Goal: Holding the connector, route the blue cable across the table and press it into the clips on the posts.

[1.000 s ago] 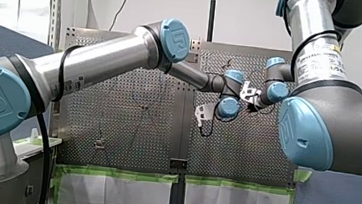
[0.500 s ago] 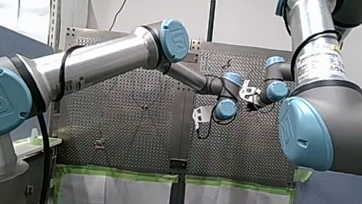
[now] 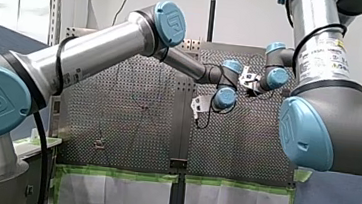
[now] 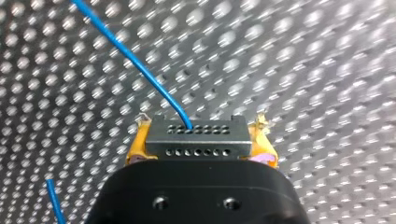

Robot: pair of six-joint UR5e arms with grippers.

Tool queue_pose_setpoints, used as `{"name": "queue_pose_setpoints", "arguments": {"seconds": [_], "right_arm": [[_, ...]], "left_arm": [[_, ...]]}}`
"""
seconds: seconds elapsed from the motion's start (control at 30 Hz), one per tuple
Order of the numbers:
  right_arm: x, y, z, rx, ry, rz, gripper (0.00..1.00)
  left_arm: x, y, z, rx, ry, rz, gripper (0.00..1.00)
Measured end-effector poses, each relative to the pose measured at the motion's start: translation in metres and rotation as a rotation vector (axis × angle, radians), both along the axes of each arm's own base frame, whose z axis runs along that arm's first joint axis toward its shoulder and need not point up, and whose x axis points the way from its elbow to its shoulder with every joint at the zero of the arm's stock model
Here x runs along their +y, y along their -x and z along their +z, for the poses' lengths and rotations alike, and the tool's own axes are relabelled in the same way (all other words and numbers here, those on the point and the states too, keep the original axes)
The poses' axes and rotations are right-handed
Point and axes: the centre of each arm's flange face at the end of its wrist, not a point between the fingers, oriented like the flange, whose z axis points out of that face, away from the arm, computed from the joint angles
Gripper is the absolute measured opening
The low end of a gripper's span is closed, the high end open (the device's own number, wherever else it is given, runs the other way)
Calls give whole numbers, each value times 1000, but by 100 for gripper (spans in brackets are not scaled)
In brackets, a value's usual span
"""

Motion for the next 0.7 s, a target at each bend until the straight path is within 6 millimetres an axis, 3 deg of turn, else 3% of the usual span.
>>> {"name": "queue_pose_setpoints", "arguments": {"seconds": [0.13, 0.57, 0.7], "right_arm": [[9, -2, 23, -26, 8, 22, 0], [39, 4, 92, -60, 41, 29, 0], [48, 3, 110, -70, 54, 33, 0]], "left_arm": [[-1, 7, 21, -16, 8, -3, 0], [1, 25, 121, -99, 91, -17, 0], [3, 29, 141, -115, 107, -19, 0]]}}
